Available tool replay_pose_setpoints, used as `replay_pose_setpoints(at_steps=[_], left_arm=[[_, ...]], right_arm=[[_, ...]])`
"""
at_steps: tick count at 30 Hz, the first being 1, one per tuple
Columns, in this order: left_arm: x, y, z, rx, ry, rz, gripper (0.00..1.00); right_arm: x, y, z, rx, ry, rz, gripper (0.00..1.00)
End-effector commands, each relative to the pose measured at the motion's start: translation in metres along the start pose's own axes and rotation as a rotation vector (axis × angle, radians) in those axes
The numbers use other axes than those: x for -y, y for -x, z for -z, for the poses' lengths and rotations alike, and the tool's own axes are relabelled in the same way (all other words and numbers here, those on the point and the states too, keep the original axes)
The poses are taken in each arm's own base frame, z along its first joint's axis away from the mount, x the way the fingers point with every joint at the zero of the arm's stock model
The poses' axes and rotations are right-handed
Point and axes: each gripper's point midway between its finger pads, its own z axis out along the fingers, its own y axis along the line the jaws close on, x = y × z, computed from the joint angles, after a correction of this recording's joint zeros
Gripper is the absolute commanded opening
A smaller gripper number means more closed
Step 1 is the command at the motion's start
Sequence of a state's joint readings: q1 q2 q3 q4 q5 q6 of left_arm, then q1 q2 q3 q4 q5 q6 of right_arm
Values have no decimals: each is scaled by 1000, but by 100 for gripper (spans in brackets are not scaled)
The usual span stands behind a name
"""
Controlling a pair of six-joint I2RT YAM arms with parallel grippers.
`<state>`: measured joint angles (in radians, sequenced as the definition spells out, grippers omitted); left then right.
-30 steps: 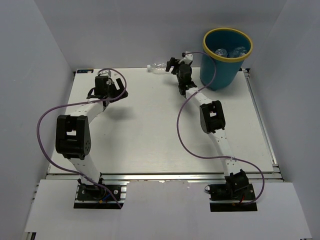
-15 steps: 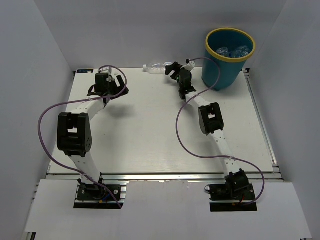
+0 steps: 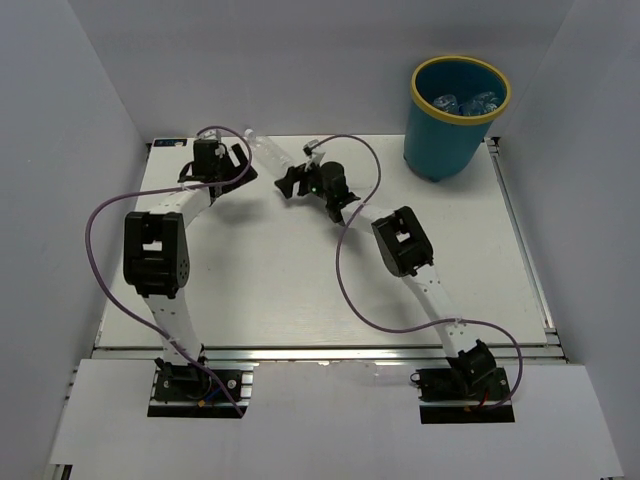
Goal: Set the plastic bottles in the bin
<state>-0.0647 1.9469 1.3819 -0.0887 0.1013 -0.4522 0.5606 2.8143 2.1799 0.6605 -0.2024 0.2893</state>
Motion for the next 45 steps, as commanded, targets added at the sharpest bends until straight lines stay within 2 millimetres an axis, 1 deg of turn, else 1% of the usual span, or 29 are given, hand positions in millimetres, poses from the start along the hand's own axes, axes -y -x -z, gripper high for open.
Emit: replay_pose_setpoints(at_steps=[1, 3, 4, 6, 7, 9, 10, 11, 13, 14, 17, 20, 22, 23, 27, 28, 30, 31, 32, 34, 35, 36, 37, 38, 39, 40, 42, 43, 45], left_arm=[[-10, 42, -3, 81, 39, 108, 98], [-11, 58, -8, 91, 26, 168, 98], [-13, 51, -20, 71, 23, 179, 98], [-9, 54, -31, 78, -6, 193, 98], [-8, 57, -44, 77, -16, 189, 98], [-2, 71, -54, 92, -32, 175, 98], [-18, 49, -70, 25, 21, 176, 98], [-26, 45, -77, 3, 59, 151, 98], [-56, 47, -81, -9, 225, 112, 98], [-75, 32, -90, -42, 296, 77, 98], [-112, 19, -94, -79, 469, 20, 98], [-116, 10, -94, -118, 479, -3, 96], [-104, 20, -89, -85, 425, 4, 83], [-105, 9, -86, -105, 422, 11, 76], [-78, 34, -58, -48, 331, 11, 40], [-70, 37, -53, -43, 294, 6, 22], [-58, 32, -44, -49, 231, -12, 11], [-42, 44, -27, -22, 186, -29, 8], [-19, 38, -20, -34, 109, -78, 7], [14, 32, 9, -14, 12, -159, 5], [44, 16, 20, -31, -86, -237, 5], [61, 8, 33, -21, -141, -280, 5], [65, -19, 41, -31, -182, -313, 5], [101, -18, 74, 27, -280, -385, 5], [128, -24, 93, 63, -408, -424, 7], [130, -55, 104, 30, -467, -446, 8], [174, -65, 155, 100, -668, -511, 8], [181, -93, 166, 65, -719, -519, 8], [197, -98, 197, 97, -808, -550, 8]], right_arm=[[-73, 75, 15, 92, 217, 197, 87], [-89, 78, 22, 92, 233, 308, 88], [-104, 101, 27, 124, 230, 332, 88], [-105, 91, 44, 107, 225, 315, 89], [-111, 114, 54, 146, 223, 309, 89], [-107, 101, 75, 129, 219, 262, 89], [-113, 120, 85, 157, 217, 262, 89], [-107, 104, 96, 125, 202, 246, 89], [-109, 127, 114, 163, 180, 251, 89], [-104, 114, 125, 134, 167, 235, 90], [-108, 141, 150, 186, 172, 212, 89], [-111, 149, 169, 204, 174, 188, 89], [-117, 152, 177, 206, 193, 171, 89], [-119, 152, 179, 205, 202, 161, 89], [-122, 158, 186, 208, 189, 118, 89], [-120, 151, 188, 175, 178, 99, 89], [-121, 159, 195, 161, 154, 72, 89], [-121, 156, 198, 136, 142, 54, 89], [-120, 148, 203, 88, 127, 25, 89], [-129, 161, 218, 92, 130, 10, 89], [-129, 149, 227, 55, 122, -26, 89], [-137, 163, 239, 79, 131, -31, 89], [-140, 164, 246, 79, 130, -47, 89], [-140, 153, 256, 55, 120, -73, 89], [-147, 165, 267, 83, 128, -92, 89], [-149, 166, 274, 90, 130, -102, 89], [-160, 170, 291, 117, 161, -134, 89], [-164, 171, 297, 128, 175, -143, 89], [-175, 173, 310, 155, 227, -157, 89]])
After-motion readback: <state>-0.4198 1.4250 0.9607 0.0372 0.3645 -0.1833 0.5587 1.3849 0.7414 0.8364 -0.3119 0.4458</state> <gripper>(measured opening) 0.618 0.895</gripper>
